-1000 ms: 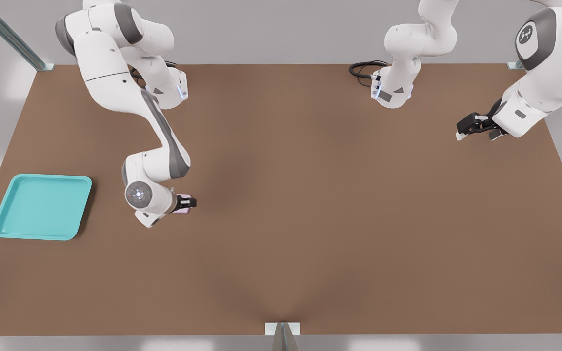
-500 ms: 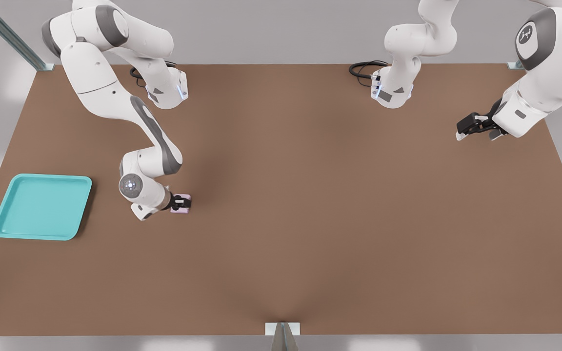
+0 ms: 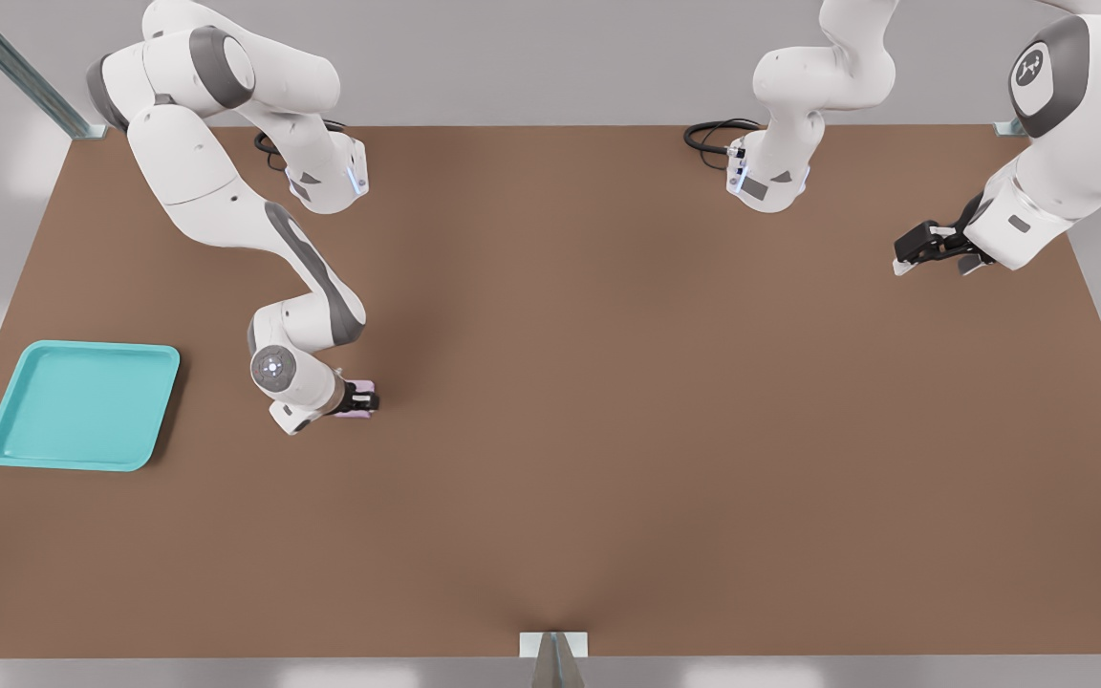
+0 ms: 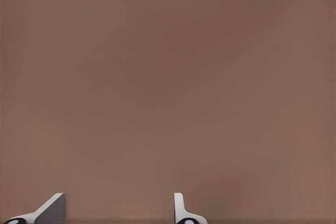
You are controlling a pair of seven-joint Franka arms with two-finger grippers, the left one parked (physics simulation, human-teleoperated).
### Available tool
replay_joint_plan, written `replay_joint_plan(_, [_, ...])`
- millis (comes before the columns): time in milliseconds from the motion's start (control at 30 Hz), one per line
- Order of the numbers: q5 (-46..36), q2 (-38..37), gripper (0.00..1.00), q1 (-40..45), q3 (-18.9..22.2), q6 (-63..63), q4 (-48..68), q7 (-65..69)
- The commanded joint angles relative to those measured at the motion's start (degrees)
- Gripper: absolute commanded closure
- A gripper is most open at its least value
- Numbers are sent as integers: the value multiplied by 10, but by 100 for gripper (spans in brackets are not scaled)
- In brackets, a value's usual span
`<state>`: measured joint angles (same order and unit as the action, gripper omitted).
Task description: Keep left arm still and place phone on the tray with right arm
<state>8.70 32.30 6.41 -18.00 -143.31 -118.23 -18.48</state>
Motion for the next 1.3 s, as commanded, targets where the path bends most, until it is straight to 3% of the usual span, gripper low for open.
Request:
replay_joint_plan(0, [8,0,28,0,0,-4,0,-16])
replay_joint_plan(167, [8,-3,28,1,0,2,5,-15])
replay_joint_plan(333, [12,-57,28,19,-1,59,15,4])
replay_joint_plan(467, [11,-101,28,120,-4,121,16,162])
replay_joint_plan(733, [10,-101,28,329,-4,123,20,462])
replay_joint_plan(900, [10,-3,28,389,4,197,174,592])
replay_joint_plan(1100, [12,57,27,401,4,185,195,596])
replay_joint_plan(1133, [12,65,21,401,4,183,203,596])
replay_joint_plan(1167, [12,65,0,401,4,183,204,593])
replay_joint_plan(1267, [12,57,0,390,-5,197,237,592])
